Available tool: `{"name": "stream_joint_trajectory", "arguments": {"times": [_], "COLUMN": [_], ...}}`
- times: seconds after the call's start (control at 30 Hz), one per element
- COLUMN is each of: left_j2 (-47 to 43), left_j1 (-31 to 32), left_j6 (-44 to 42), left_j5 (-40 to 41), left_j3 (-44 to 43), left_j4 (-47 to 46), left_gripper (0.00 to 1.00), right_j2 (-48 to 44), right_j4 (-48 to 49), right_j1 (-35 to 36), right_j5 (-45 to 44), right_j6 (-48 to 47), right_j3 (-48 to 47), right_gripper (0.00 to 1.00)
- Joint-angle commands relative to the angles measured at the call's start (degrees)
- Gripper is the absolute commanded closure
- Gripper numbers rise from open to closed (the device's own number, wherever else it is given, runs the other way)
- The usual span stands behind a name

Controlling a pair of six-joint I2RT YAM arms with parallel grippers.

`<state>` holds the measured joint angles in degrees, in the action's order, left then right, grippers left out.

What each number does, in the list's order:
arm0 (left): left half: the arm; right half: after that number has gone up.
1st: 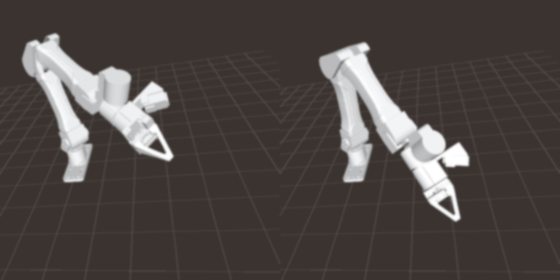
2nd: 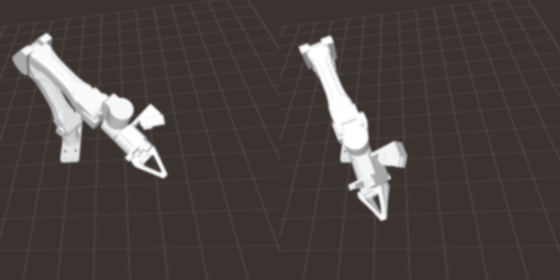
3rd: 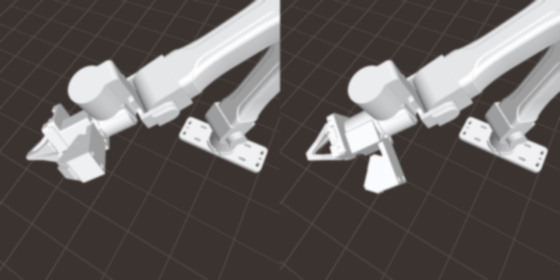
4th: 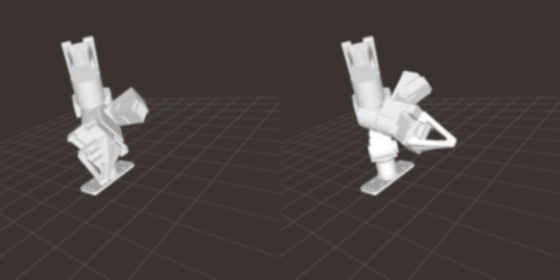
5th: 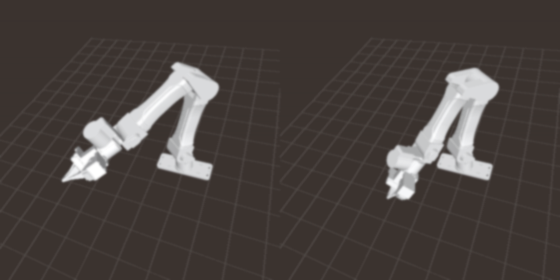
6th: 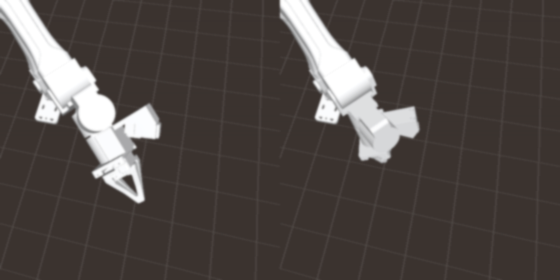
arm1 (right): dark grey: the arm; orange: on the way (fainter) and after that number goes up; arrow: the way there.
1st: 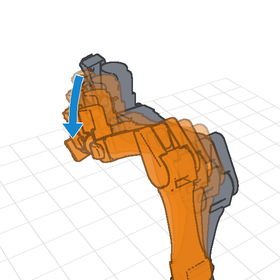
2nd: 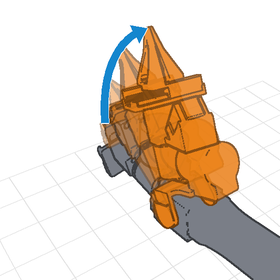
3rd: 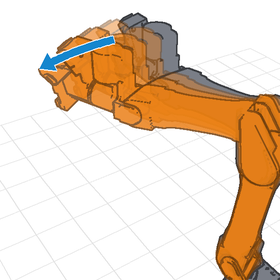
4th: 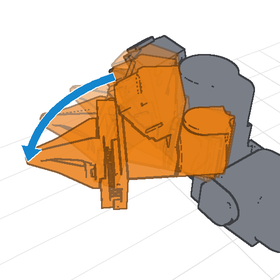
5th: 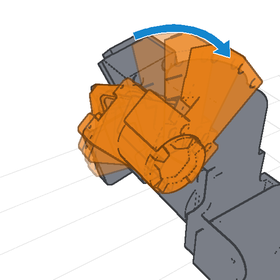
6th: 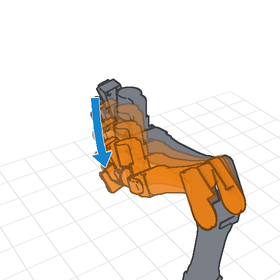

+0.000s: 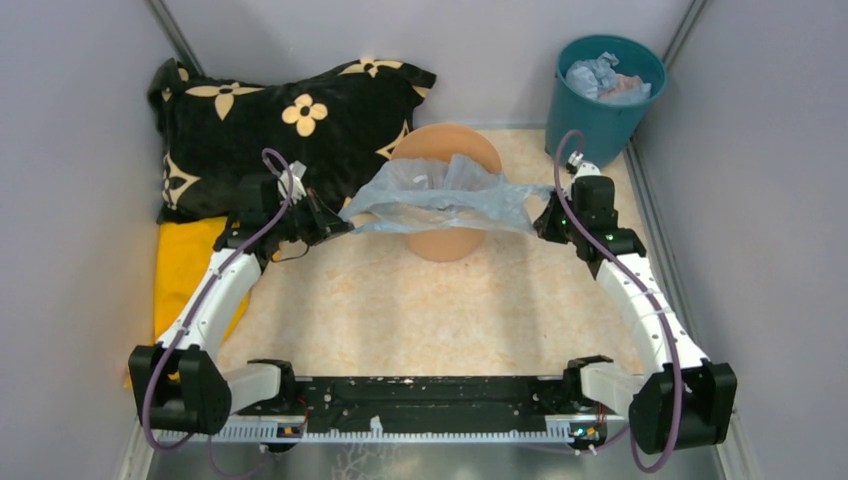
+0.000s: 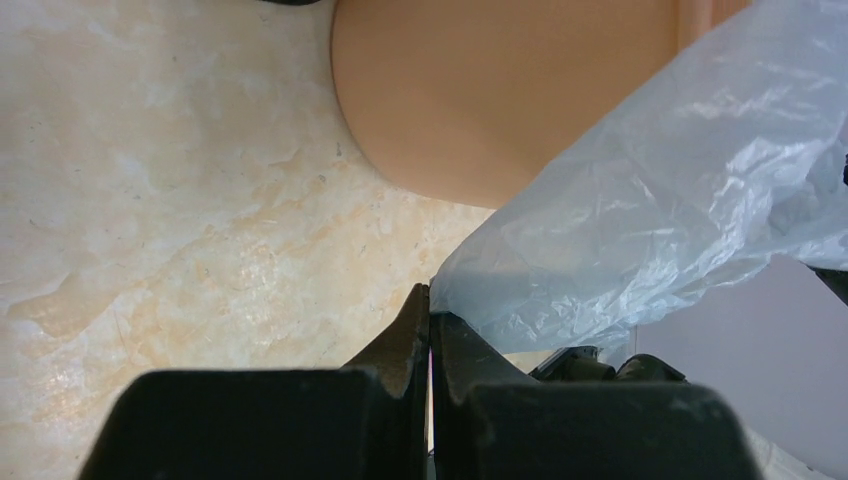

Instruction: Put the trash bags into the trash bin

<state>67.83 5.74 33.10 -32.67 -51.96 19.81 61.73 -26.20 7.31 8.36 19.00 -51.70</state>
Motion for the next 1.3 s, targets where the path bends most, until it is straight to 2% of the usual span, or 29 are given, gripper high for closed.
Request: {"name": "stream_joint_trajectory", "arguments": {"times": [0.0,0.27,0.57,0.9,1.27], "left_j2": [1.0,4.8,10.0,17.0,25.7], "left_j1": [-0.4,-0.4,-0.4,-0.4,0.1], "left_j6": [-1.8,-1.6,-0.2,0.6,0.4], "left_j5": [1.3,3.0,1.9,-0.3,-1.9], "left_j3": [1.1,-0.4,-10.1,-19.0,-21.6], "left_j4": [-2.8,-4.0,-3.5,-3.3,-5.9], "left_gripper": [1.00,1.00,1.00,1.00,1.00], "right_j2": [2.1,5.3,12.4,25.0,36.0], "right_j4": [1.2,4.1,4.8,7.0,9.2], "right_j1": [-0.5,-0.5,-0.5,-0.5,0.2], "right_j5": [-5.9,-7.3,-8.2,-3.3,1.6], "right_j6": [1.6,3.3,3.5,5.6,6.8], "right_j3": [-0.5,-1.4,-13.9,-27.7,-31.3], "right_gripper": [1.00,1.00,1.00,0.99,1.00]}}
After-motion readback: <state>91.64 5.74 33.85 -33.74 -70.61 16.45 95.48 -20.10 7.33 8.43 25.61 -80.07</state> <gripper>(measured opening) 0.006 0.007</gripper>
